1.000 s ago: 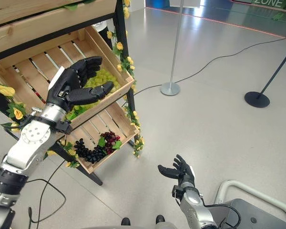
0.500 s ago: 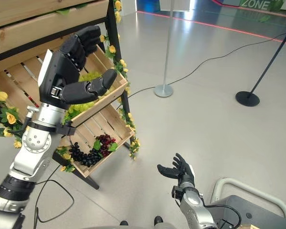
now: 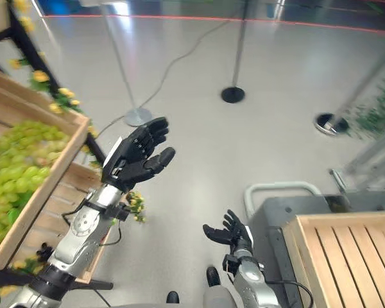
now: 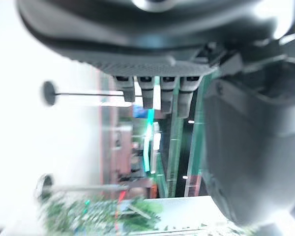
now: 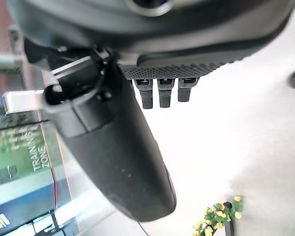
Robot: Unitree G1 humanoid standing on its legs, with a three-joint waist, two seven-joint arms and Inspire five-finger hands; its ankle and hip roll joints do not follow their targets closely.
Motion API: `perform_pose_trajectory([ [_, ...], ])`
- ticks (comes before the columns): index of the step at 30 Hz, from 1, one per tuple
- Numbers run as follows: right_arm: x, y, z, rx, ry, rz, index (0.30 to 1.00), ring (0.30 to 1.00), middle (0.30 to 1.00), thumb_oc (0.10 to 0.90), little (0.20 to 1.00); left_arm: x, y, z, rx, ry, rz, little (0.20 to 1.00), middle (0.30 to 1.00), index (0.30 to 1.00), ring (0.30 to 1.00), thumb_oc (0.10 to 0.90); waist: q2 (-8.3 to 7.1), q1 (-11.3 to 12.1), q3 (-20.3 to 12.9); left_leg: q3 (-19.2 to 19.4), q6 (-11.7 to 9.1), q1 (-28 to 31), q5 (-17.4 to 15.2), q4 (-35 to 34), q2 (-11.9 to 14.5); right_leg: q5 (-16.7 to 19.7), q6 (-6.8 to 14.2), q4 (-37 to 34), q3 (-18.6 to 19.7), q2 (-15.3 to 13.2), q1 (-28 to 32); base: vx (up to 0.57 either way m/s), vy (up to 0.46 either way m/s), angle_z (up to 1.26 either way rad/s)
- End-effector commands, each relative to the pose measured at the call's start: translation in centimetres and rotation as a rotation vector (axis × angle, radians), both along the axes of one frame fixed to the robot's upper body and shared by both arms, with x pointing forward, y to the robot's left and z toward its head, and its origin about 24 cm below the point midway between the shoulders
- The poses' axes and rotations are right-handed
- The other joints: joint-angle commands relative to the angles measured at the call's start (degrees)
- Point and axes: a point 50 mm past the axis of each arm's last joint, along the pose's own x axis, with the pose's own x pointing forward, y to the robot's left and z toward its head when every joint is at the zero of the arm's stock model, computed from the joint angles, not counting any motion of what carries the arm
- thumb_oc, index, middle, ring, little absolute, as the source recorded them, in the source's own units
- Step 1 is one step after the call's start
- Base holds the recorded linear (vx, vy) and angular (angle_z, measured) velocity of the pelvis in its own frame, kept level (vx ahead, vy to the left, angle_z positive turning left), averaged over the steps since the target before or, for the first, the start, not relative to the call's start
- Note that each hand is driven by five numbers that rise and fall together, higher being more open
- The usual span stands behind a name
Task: Pick up the fruits from the basket on one side to the basket on the other side
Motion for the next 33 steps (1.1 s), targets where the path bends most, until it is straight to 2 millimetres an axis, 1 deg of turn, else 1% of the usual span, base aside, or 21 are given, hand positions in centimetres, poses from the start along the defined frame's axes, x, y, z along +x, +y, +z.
perform_pose_trajectory([
  [1,2.7,0.5,3.2,-0.012,-0.260,0.067,0.900,0.900,0.900,0.800,0.900,0.0,0.8,2.9,-0.042,-0.191,0.040,0.900,0.900,0.900,0.900,0.800,-1.35,3.2,-3.8,-6.9,-3.8,-1.8,1.1,0.6,-0.5,-3.4,1.7,-3.5,-1.1,-2.3,8.7,0.00,-0.070,-0.72],
  [2,2.6,0.4,2.5,-0.019,-0.239,0.072,0.900,0.900,0.900,0.800,0.900,0.0,0.6,1.3,-0.026,-0.132,0.045,0.900,0.900,0.900,0.900,0.800,-1.84,3.4,-4.2,-6.6,-4.4,-2.4,1.2,0.8,-0.4,-2.2,1.5,-7.9,0.4,-1.7,10.3,0.00,-0.058,-0.62],
  [3,2.6,0.4,2.2,-0.020,-0.225,0.083,0.900,0.900,0.900,0.800,0.900,0.0,0.5,0.2,-0.010,-0.088,0.055,0.900,0.900,0.900,0.900,0.800,-2.08,3.6,-4.4,-6.4,-4.6,-2.5,1.4,0.8,-0.2,-1.5,1.3,-9.7,0.7,-1.5,10.7,-0.03,-0.057,-0.35],
  [5,2.6,0.2,1.3,-0.058,-0.192,0.109,0.900,0.900,0.900,0.800,0.900,-0.2,0.7,-2.4,0.003,0.018,0.087,0.900,0.900,0.900,0.900,0.800,-2.14,4.2,-5.0,-5.7,-5.2,-2.7,1.6,0.2,0.3,-1.7,1.0,-9.7,0.0,-1.6,10.8,-0.03,-0.031,0.07],
  [6,2.4,0.0,0.9,-0.075,-0.168,0.118,0.900,0.900,0.900,0.800,0.900,-0.4,0.9,-3.9,0.013,0.073,0.096,0.900,0.900,0.900,0.900,0.800,-2.17,4.2,-5.2,-5.9,-5.2,-2.7,1.5,0.1,0.3,-2.0,0.8,-9.7,0.6,-1.4,10.9,0.01,-0.023,0.09],
  [7,2.0,-0.4,0.2,-0.118,-0.126,0.125,0.900,0.900,0.900,0.800,0.900,-0.8,1.1,-5.5,0.033,0.148,0.107,0.900,0.900,0.900,0.900,0.800,-2.22,4.2,-5.5,-6.1,-5.1,-2.7,1.4,0.1,0.3,-2.1,0.7,-9.7,0.7,-1.2,11.2,0.01,-0.019,0.04],
  [8,1.8,-0.7,-0.1,-0.131,-0.113,0.129,0.900,0.900,0.900,0.800,0.900,-1.1,1.2,-6.3,0.036,0.174,0.114,0.900,0.900,0.900,0.900,0.800,-2.23,4.1,-5.6,-6.0,-5.1,-2.6,1.4,0.1,0.3,-2.1,0.6,-9.7,0.6,-1.2,11.3,0.00,0.000,0.00],
  [11,0.1,-2.1,-2.0,-0.174,-0.023,0.126,0.900,0.900,0.900,0.800,0.900,-2.9,1.8,-10.6,0.046,0.374,0.145,0.900,0.900,0.900,0.900,0.800,-2.20,3.7,-5.9,-5.7,-5.1,-2.0,1.0,0.3,0.3,-2.5,0.3,-9.7,1.0,-0.8,11.7,0.01,0.002,-0.02],
  [12,-0.2,-2.3,-2.3,-0.177,-0.010,0.129,0.900,0.900,0.900,0.800,0.900,-3.4,1.9,-11.6,0.060,0.420,0.158,0.900,0.900,0.900,0.900,0.800,-2.27,3.5,-6.0,-5.6,-5.0,-1.9,0.9,0.3,0.4,-2.6,0.3,-9.7,1.1,-0.8,11.8,0.00,0.000,0.00],
  [13,-0.2,-2.3,-2.3,-0.177,-0.008,0.129,0.900,0.900,0.900,0.800,0.900,-3.5,1.8,-11.8,0.063,0.430,0.159,0.900,0.900,0.900,0.900,0.800,-2.27,3.5,-6.0,-5.6,-5.0,-1.8,0.8,0.4,0.4,-2.7,0.3,-9.7,1.1,-0.8,11.9,0.03,0.006,0.02],
  [15,-0.5,-2.4,-2.7,-0.157,-0.005,0.145,0.900,0.900,0.900,0.800,0.900,-4.6,2.0,-14.3,0.075,0.549,0.191,0.900,0.900,0.900,0.900,0.800,-2.51,3.1,-6.1,-5.5,-4.9,-1.4,0.6,0.6,0.4,-2.8,0.1,-9.7,1.2,-0.7,12.4,0.06,0.007,0.00],
  [17,-0.6,-2.4,-2.8,-0.153,-0.003,0.152,0.900,0.900,0.900,0.800,0.900,-5.3,2.1,-15.3,0.067,0.599,0.206,0.900,0.900,0.900,0.900,0.800,-2.59,3.0,-6.1,-5.5,-4.9,-1.1,0.5,0.6,0.4,-2.8,0.1,-9.7,1.2,-0.8,12.7,0.06,0.003,-0.01],
  [18,-0.8,-2.3,-3.0,-0.158,0.007,0.150,0.900,0.900,0.900,0.800,0.900,-6.1,2.1,-16.5,0.044,0.669,0.217,0.900,0.900,0.900,0.900,0.800,-2.74,2.9,-6.2,-5.8,-4.8,-1.0,0.5,0.6,0.3,-2.8,0.2,-9.7,1.2,-0.8,12.8,0.05,0.002,-0.02],
  [22,-1.6,-2.2,-4.1,-0.207,0.070,0.188,0.900,0.900,0.900,0.800,0.900,-8.5,1.7,-19.0,0.038,0.812,0.223,0.900,0.900,0.900,0.900,0.800,-3.14,3.2,-6.3,-6.3,-4.7,-0.7,0.1,0.6,0.1,-3.0,0.3,-9.7,1.1,-0.8,13.0,0.04,-0.004,0.00],
  [23,-1.7,-2.2,-4.3,-0.208,0.085,0.190,0.900,0.900,0.900,0.800,0.900,-8.7,1.6,-19.2,0.040,0.830,0.224,0.900,0.900,0.900,0.900,0.800,-3.16,3.2,-6.3,-6.3,-4.6,-0.7,0.1,0.6,0.1,-3.1,0.4,-9.7,1.1,-0.8,13.1,0.04,0.004,0.01],
  [24,-2.6,-2.3,-5.1,-0.232,0.148,0.201,0.900,0.900,0.900,0.800,0.900,-10.0,1.5,-20.3,0.043,0.908,0.233,0.900,0.900,0.900,0.900,0.800,-3.26,3.4,-6.2,-6.4,-4.5,-0.6,0.0,0.6,0.1,-3.1,0.4,-9.7,1.0,-0.8,13.2,0.00,0.000,0.00],
  [25,-2.7,-2.3,-5.3,-0.234,0.160,0.204,0.900,0.900,0.900,0.800,0.900,-10.1,1.5,-20.4,0.047,0.918,0.233,0.900,0.900,0.900,0.900,0.800,-3.28,3.4,-6.2,-6.4,-4.5,-0.6,0.0,0.6,0.1,-3.1,0.4,-9.7,1.0,-0.8,13.2,0.04,0.004,0.02],
  [26,-3.6,-2.3,-6.1,-0.240,0.229,0.236,0.900,0.900,0.900,0.800,0.900,-11.2,1.5,-21.2,0.076,0.975,0.217,0.900,0.900,0.900,0.900,0.800,-3.38,3.5,-6.0,-6.5,-4.4,-0.5,-0.2,0.6,0.1,-3.2,0.4,-9.7,1.0,-0.8,13.3,0.00,0.000,0.00],
  [27,-3.6,-2.3,-6.1,-0.243,0.228,0.237,0.900,0.900,0.900,0.800,0.900,-11.3,1.5,-21.3,0.079,0.980,0.214,0.900,0.900,0.900,0.900,0.800,-3.38,3.5,-5.9,-6.5,-4.4,-0.5,-0.2,0.6,0.1,-3.2,0.4,-9.7,1.0,-0.8,13.4,0.04,-0.002,0.01],
  [28,-4.1,-2.0,-6.6,-0.246,0.280,0.287,0.900,0.900,0.900,0.800,0.900,-12.3,1.2,-21.9,0.106,1.031,0.182,0.900,0.900,0.900,0.900,0.800,-3.48,3.7,-5.8,-6.6,-4.3,-0.4,-0.3,0.8,0.0,-3.2,0.3,-9.7,1.0,-0.8,13.5,0.03,-0.003,0.00],
  [33,-4.7,-1.7,-7.2,-0.250,0.341,0.325,0.900,0.900,0.900,0.800,0.900,-13.9,1.3,-22.8,0.143,1.128,0.165,0.900,0.900,0.900,0.900,0.800,-3.65,3.9,-5.6,-6.5,-4.1,0.2,-0.5,0.8,0.0,-3.2,0.4,-9.7,0.9,-0.9,14.0,0.04,-0.007,0.00],
])
